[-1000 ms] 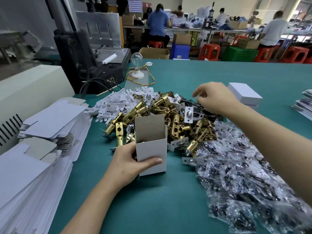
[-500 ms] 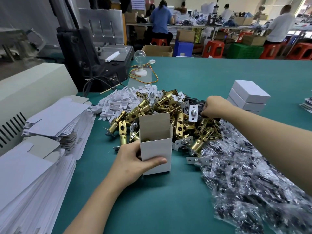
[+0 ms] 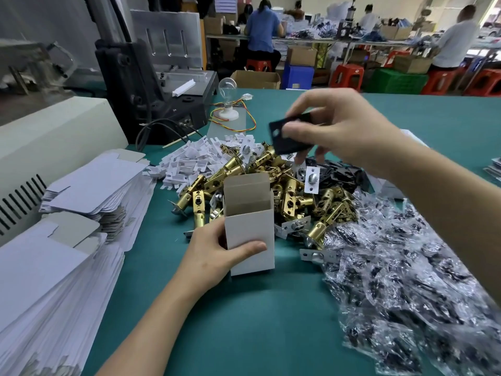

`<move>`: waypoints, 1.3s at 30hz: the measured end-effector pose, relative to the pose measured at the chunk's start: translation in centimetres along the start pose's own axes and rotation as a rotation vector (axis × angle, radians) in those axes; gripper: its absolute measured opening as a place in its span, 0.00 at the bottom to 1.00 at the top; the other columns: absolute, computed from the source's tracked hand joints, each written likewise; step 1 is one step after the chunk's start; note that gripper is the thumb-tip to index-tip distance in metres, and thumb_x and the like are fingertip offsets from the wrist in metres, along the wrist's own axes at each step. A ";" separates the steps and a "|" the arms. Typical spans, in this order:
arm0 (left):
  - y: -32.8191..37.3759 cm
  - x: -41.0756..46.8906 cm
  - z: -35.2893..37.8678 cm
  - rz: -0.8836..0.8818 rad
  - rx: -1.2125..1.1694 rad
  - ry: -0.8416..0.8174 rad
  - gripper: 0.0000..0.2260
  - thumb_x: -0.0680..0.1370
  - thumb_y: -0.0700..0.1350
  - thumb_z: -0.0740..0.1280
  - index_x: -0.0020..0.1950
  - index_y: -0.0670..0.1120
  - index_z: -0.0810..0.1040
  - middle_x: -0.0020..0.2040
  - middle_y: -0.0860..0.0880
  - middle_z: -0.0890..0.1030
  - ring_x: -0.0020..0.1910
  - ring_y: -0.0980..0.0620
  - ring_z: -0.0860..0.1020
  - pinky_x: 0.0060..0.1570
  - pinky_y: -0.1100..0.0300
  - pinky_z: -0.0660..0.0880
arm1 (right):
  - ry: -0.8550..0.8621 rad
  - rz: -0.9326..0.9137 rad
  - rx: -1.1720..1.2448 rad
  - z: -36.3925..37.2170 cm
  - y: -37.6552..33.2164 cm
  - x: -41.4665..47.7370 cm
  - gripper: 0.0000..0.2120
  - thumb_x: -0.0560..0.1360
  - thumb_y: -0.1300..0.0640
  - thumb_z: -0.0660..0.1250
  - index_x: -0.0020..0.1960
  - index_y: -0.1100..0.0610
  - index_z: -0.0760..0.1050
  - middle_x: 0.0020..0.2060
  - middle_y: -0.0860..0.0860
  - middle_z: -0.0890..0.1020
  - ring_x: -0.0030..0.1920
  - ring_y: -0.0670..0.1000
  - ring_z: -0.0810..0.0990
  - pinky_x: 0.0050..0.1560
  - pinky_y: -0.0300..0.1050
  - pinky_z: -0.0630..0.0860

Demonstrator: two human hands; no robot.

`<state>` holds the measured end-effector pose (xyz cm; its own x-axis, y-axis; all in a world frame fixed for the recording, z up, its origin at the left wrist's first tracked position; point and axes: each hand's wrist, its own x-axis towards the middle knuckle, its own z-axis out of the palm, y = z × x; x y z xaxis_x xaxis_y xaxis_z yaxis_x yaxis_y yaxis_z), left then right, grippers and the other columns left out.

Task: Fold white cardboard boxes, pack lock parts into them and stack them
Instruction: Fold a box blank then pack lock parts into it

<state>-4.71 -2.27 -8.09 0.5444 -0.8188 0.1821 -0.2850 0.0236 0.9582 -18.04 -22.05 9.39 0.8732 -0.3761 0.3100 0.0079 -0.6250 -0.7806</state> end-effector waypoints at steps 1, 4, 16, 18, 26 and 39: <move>0.1 0.0 0.0 -0.006 -0.005 0.008 0.18 0.62 0.66 0.80 0.51 0.73 0.82 0.51 0.63 0.87 0.49 0.63 0.85 0.43 0.70 0.79 | -0.071 -0.008 -0.046 1.0 -0.7 -0.1 0.04 0.78 0.55 0.73 0.51 0.53 0.80 0.41 0.50 0.88 0.35 0.53 0.88 0.28 0.39 0.80; 0.2 0.0 0.0 -0.017 -0.023 0.020 0.19 0.62 0.65 0.79 0.51 0.74 0.81 0.51 0.64 0.86 0.49 0.63 0.85 0.42 0.70 0.79 | -0.157 -0.053 -0.274 3.7 -1.1 0.1 0.06 0.75 0.54 0.76 0.50 0.54 0.82 0.40 0.50 0.87 0.33 0.51 0.86 0.31 0.42 0.81; -0.5 0.2 0.0 -0.035 -0.051 0.022 0.23 0.61 0.69 0.80 0.54 0.68 0.82 0.50 0.60 0.87 0.49 0.59 0.86 0.42 0.66 0.80 | -0.407 -0.086 -0.670 6.3 -0.6 0.4 0.07 0.79 0.50 0.72 0.52 0.53 0.85 0.41 0.45 0.84 0.42 0.47 0.80 0.45 0.44 0.75; -0.5 0.1 0.0 -0.031 -0.048 0.017 0.23 0.61 0.70 0.80 0.53 0.69 0.81 0.50 0.60 0.87 0.49 0.59 0.86 0.42 0.65 0.81 | -0.491 -0.070 -0.724 6.5 -0.5 0.4 0.07 0.81 0.52 0.69 0.54 0.52 0.85 0.41 0.43 0.83 0.39 0.43 0.77 0.41 0.33 0.70; -0.5 0.1 0.0 -0.011 -0.041 0.023 0.20 0.62 0.66 0.80 0.53 0.71 0.81 0.49 0.60 0.87 0.48 0.60 0.86 0.42 0.65 0.80 | -0.579 -0.044 -0.788 6.7 -0.9 0.4 0.10 0.84 0.52 0.64 0.58 0.51 0.84 0.46 0.42 0.83 0.42 0.43 0.76 0.45 0.39 0.72; -0.6 -0.2 -0.2 0.157 0.097 0.017 0.25 0.63 0.75 0.76 0.53 0.64 0.82 0.49 0.64 0.87 0.48 0.62 0.85 0.43 0.69 0.79 | 0.027 0.033 -0.491 1.7 1.9 -3.5 0.03 0.80 0.52 0.70 0.50 0.47 0.83 0.42 0.42 0.84 0.41 0.45 0.82 0.43 0.40 0.77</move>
<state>-4.45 -2.02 -8.65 0.5007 -0.7994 0.3322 -0.4415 0.0942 0.8923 -20.24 -20.78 5.91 0.8561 -0.4146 0.3084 -0.2560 -0.8588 -0.4438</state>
